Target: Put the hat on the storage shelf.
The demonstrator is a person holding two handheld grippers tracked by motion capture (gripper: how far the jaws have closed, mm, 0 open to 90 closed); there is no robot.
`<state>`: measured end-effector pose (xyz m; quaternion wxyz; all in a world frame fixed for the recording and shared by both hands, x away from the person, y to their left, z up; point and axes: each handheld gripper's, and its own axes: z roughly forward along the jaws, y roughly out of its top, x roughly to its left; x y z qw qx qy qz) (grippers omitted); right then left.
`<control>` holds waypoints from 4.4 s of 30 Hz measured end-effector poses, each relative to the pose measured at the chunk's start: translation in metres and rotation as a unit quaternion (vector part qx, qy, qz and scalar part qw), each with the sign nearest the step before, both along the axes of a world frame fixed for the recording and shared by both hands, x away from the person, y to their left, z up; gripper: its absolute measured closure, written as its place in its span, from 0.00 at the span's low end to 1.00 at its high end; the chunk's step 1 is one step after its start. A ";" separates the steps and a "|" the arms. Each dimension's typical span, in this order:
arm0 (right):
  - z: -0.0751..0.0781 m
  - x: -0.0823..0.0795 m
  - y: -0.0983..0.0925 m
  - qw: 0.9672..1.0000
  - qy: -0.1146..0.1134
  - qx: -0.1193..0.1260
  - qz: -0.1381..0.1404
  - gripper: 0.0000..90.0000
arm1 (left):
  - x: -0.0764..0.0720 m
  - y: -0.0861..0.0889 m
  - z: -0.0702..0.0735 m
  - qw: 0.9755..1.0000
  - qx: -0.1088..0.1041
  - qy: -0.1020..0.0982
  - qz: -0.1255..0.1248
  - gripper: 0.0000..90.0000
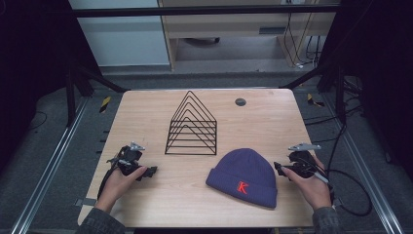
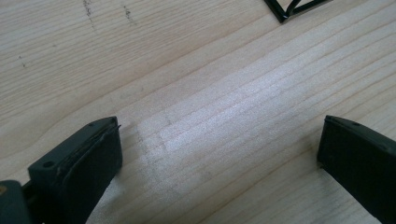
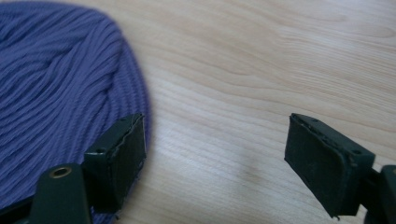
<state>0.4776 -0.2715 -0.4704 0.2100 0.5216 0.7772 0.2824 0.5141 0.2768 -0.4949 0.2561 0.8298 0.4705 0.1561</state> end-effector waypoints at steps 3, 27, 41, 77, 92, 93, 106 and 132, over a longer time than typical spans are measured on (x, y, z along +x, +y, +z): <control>0.007 0.005 0.006 1.000 0.017 -0.014 0.020 0.27 | 0.000 0.000 0.000 1.000 0.000 0.000 0.000 0.00; 0.037 0.053 0.063 0.991 0.072 -0.018 0.112 0.36 | 0.000 -0.001 0.000 1.000 -0.001 0.001 -0.003 0.00; 0.037 0.065 0.074 0.989 0.079 -0.019 0.123 0.49 | 0.000 -0.001 0.000 1.000 0.000 0.002 -0.004 0.00; 0.003 0.073 0.081 0.984 0.118 0.003 0.130 0.89 | 0.000 -0.002 0.000 1.000 0.001 0.000 -0.007 0.00; 0.052 0.038 0.077 0.986 0.033 0.027 0.160 0.90 | 0.001 0.001 -0.002 1.000 -0.010 -0.011 -0.025 0.00; 0.055 0.036 0.077 0.986 0.029 0.026 0.165 0.90 | 0.001 0.001 -0.002 1.000 -0.010 -0.011 -0.025 0.00; 0.077 0.027 0.083 0.982 0.002 0.027 0.185 0.90 | -0.001 0.000 -0.001 1.000 -0.009 -0.009 -0.021 0.00; 0.127 0.005 0.093 0.972 -0.048 0.028 0.228 0.90 | -0.001 0.005 0.003 0.999 -0.031 0.001 -0.013 0.05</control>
